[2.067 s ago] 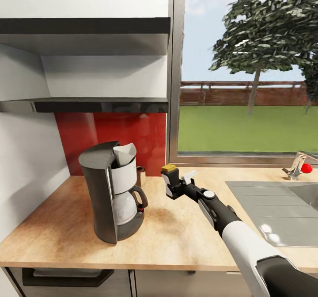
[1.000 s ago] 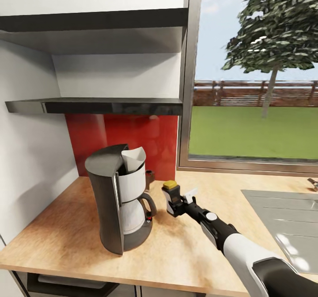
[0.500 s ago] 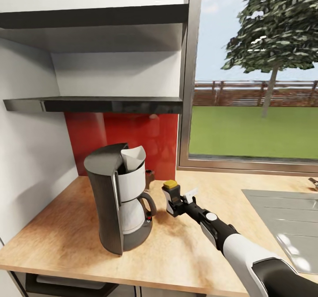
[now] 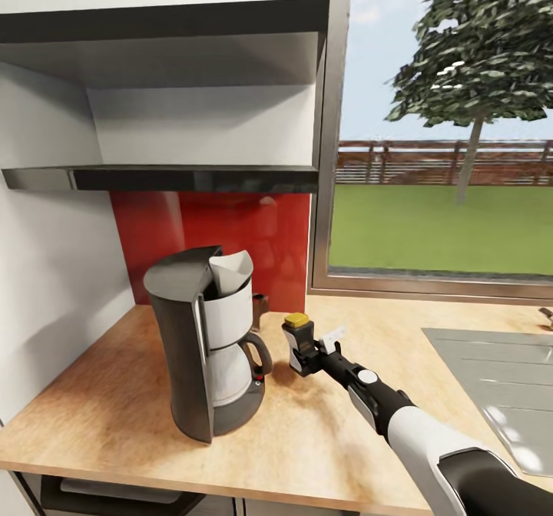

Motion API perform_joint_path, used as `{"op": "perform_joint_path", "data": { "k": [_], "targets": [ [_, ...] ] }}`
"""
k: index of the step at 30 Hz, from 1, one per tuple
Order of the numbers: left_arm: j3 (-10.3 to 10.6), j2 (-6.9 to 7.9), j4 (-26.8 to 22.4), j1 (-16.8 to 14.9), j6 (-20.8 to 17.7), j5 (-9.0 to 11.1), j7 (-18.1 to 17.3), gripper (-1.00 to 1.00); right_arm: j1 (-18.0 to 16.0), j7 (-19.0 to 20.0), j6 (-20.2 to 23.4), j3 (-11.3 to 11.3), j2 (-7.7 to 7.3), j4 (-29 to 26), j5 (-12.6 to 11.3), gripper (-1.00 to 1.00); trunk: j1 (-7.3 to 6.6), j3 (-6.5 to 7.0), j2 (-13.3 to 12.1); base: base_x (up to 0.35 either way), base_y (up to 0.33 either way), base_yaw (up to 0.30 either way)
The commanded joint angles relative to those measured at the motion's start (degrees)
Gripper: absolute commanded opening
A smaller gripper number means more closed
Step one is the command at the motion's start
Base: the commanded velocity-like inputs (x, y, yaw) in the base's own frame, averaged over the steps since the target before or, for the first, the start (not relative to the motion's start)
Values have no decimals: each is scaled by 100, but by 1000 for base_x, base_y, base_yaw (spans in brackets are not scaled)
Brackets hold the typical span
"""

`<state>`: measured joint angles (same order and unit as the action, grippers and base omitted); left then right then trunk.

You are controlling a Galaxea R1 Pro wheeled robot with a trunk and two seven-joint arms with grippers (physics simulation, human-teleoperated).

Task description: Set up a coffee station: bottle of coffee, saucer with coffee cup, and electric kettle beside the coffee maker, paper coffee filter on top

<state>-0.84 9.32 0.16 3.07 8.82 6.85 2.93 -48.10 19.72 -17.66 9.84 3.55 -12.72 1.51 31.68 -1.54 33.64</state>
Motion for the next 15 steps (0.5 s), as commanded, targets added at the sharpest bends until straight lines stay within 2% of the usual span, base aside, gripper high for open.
{"op": "perform_joint_path", "data": {
  "k": [1,11,15],
  "targets": [
    [-3,1,2,-3,23,45,-3,100,-7,7,-18,0,2,7,1,-100,25,-28,51,0,0,0],
    [-3,1,2,0,22,45,-3,100,-7,6,-18,9,21,7,7,-100,245,-214,452,0,0,0],
    [-3,1,2,1,18,45,-3,100,-7,6,-19,9,45,7,14,-100,245,-244,452,0,0,0]
  ]
}}
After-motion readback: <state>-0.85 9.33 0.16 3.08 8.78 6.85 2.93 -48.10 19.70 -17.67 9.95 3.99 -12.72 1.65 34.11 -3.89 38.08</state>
